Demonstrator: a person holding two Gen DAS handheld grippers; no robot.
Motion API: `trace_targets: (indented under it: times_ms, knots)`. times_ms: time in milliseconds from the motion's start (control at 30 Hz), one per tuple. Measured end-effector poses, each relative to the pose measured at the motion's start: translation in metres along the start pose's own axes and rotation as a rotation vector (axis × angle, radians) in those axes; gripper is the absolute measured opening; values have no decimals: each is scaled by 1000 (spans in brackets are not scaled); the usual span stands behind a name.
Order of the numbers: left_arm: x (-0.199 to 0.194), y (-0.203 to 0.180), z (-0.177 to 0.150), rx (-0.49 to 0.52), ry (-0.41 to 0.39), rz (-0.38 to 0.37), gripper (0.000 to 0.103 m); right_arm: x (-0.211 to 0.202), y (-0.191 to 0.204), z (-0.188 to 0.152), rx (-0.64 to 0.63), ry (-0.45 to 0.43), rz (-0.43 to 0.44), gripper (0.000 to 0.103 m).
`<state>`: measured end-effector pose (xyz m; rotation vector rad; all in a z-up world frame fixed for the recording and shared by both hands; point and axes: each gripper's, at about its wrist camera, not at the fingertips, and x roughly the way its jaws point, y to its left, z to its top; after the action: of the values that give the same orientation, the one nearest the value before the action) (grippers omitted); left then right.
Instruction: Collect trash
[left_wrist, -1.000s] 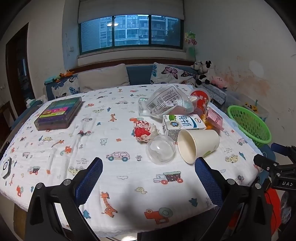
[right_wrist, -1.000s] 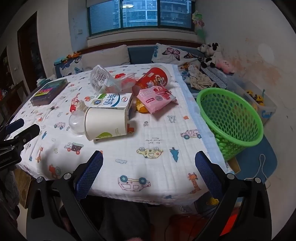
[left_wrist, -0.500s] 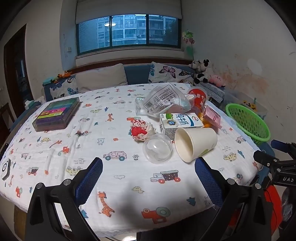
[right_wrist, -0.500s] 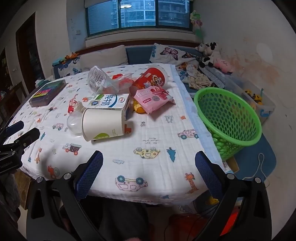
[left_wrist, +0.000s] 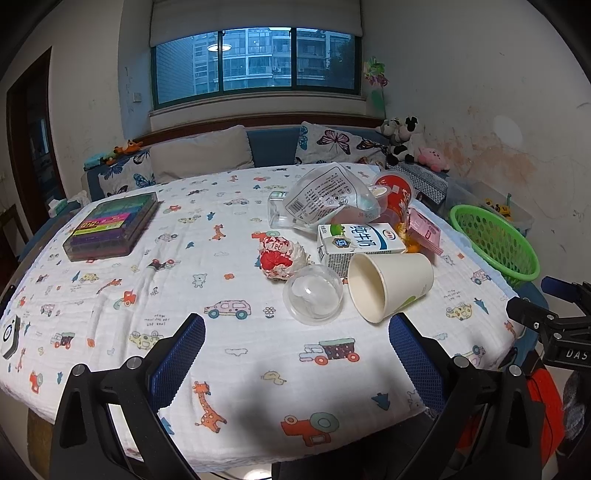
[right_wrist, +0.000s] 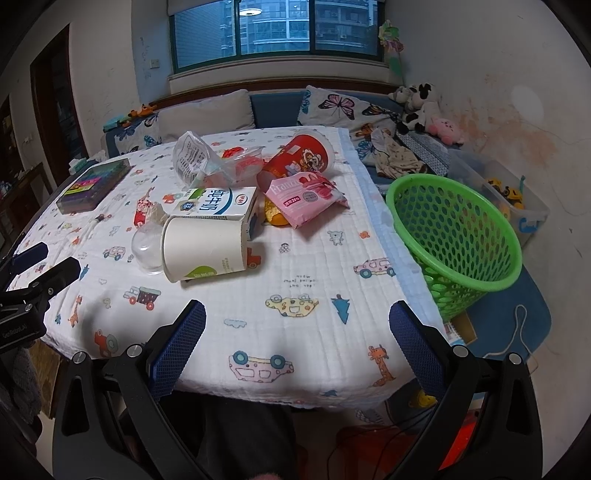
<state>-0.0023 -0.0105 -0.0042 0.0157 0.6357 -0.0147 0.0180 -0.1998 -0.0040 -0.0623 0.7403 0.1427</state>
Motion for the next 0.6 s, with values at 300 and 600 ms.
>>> trace_targets:
  times_ms: [300, 600]
  knots:
    - [1, 0, -1, 0, -4, 0, 97, -1, -2, 0, 2, -7, -7, 99]
    - [1, 0, -1, -2, -2, -2, 97, -1, -3, 0, 5, -9, -12, 99]
